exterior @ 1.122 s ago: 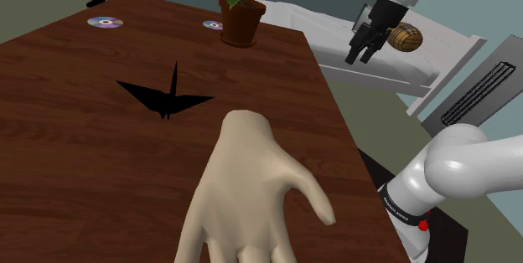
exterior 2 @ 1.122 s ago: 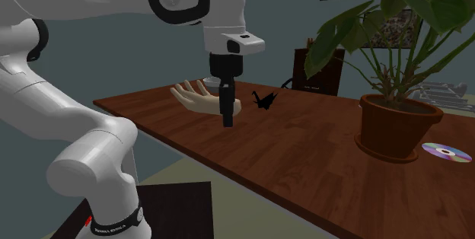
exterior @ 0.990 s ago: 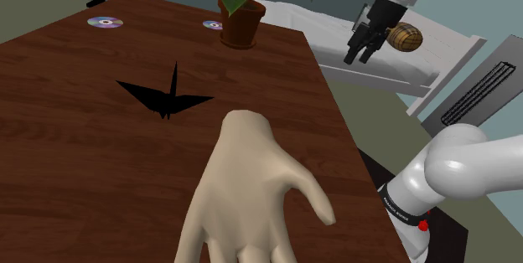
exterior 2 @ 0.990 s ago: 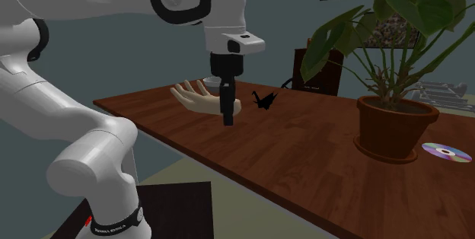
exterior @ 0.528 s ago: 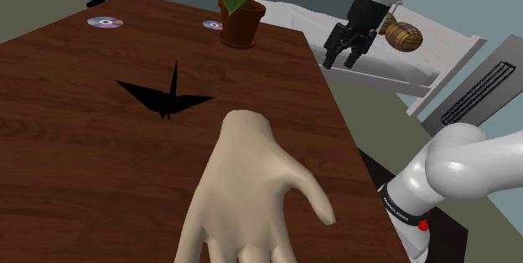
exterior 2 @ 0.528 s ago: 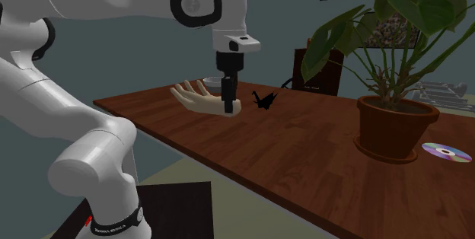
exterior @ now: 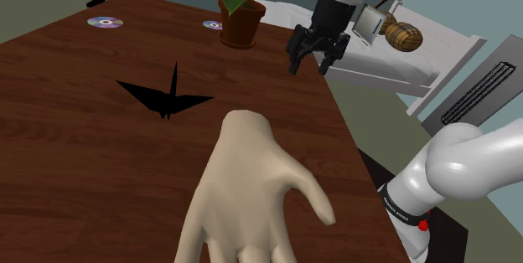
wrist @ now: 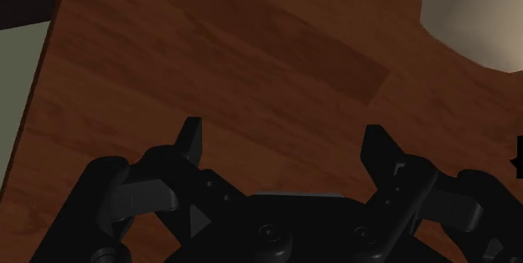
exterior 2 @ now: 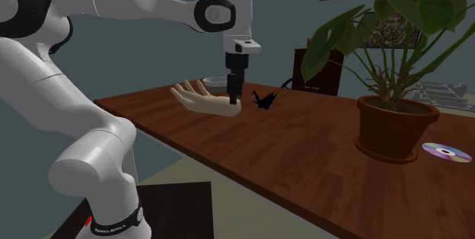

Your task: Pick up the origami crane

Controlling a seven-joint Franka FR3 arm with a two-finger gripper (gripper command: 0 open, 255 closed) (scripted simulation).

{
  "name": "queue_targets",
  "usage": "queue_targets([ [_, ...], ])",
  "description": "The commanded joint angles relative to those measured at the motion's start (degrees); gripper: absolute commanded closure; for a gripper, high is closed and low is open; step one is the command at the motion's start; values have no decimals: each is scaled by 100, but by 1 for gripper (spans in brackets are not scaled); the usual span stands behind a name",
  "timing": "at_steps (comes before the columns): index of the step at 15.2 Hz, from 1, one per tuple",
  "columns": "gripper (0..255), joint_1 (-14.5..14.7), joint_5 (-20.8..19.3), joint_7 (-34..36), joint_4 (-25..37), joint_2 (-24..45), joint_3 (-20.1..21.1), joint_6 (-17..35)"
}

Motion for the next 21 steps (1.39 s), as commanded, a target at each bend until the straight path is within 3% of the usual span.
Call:
queue_targets([
  [1, 0, 12, 44, 495, 283, 304, 294, 22],
  [7, 0, -25, -149, 1866, 1301, 1493, 1070, 138],
  [13, 0, 118, -823, 3364, 2658, 3022, 1695, 78],
  [17, 0, 514, -1468, 4338, 3827, 4207, 1871, -167],
  [21, 0, 1186, -2091, 5128, 5340, 5471, 1802, -647],
])
